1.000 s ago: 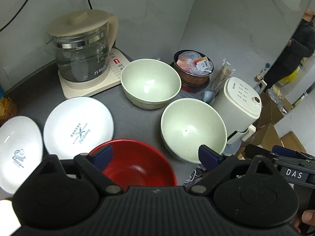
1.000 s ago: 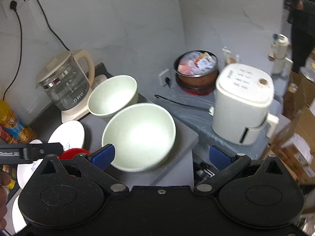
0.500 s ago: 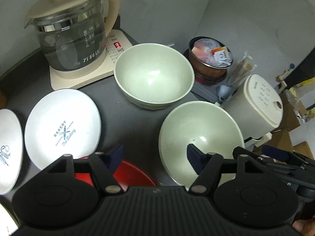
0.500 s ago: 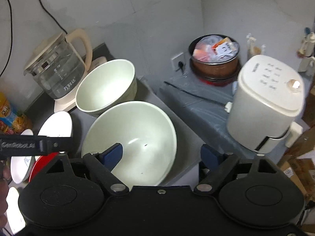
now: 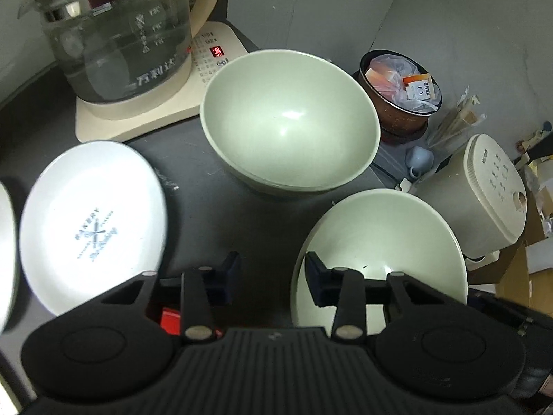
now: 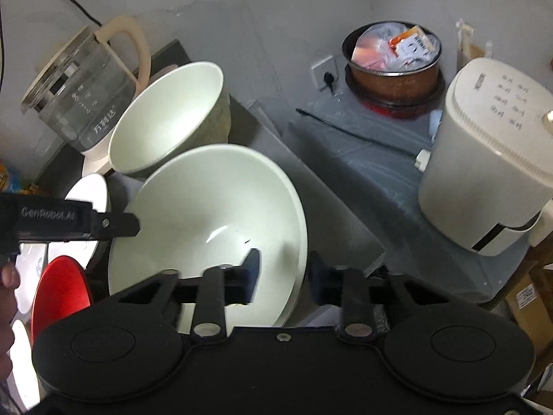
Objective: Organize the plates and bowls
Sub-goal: 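Close the right gripper on the cream bowl rim and lift it, then carry the cream bowl over the red-and-black bowl and lower it inside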
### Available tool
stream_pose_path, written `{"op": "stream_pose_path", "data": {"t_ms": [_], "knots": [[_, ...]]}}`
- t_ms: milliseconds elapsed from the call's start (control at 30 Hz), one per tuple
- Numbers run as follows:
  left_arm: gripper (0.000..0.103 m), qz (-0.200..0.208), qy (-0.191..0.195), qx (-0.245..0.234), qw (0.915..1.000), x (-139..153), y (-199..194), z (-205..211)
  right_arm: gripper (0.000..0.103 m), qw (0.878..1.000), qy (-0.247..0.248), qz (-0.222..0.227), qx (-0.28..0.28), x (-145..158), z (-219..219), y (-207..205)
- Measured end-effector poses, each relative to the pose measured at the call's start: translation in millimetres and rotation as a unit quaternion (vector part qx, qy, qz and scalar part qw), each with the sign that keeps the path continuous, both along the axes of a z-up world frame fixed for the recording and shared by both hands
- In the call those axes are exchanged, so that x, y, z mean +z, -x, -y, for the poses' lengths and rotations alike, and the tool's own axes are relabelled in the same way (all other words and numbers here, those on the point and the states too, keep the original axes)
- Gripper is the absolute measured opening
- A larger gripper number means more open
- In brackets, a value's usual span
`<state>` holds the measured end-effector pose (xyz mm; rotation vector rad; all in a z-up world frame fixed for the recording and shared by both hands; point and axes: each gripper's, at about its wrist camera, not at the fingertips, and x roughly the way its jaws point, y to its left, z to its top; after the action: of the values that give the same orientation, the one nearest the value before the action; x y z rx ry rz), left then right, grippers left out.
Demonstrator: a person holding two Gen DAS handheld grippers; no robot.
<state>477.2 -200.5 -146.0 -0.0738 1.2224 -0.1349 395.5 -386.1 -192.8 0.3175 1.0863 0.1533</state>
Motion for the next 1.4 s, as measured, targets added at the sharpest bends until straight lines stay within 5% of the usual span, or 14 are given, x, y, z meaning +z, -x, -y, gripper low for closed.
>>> {"op": "stream_pose_path", "data": {"t_ms": [200, 733, 1400], "knots": [[0.012, -0.021, 0.022, -0.001, 0.9995, -10, -5, 9, 0.011, 1.0, 0.0, 0.0, 0.008, -3, 6, -4], [0.012, 0.013, 0.056, -0.013, 0.9983, 29, 9, -1, 0.011, 0.998, 0.008, 0.052, -0.02, 44, 2, 7], [0.012, 0.071, 0.08, 0.028, 0.9938, 79, 48, -87, 0.011, 0.995, 0.011, 0.097, -0.013, 90, -71, 45]]}}
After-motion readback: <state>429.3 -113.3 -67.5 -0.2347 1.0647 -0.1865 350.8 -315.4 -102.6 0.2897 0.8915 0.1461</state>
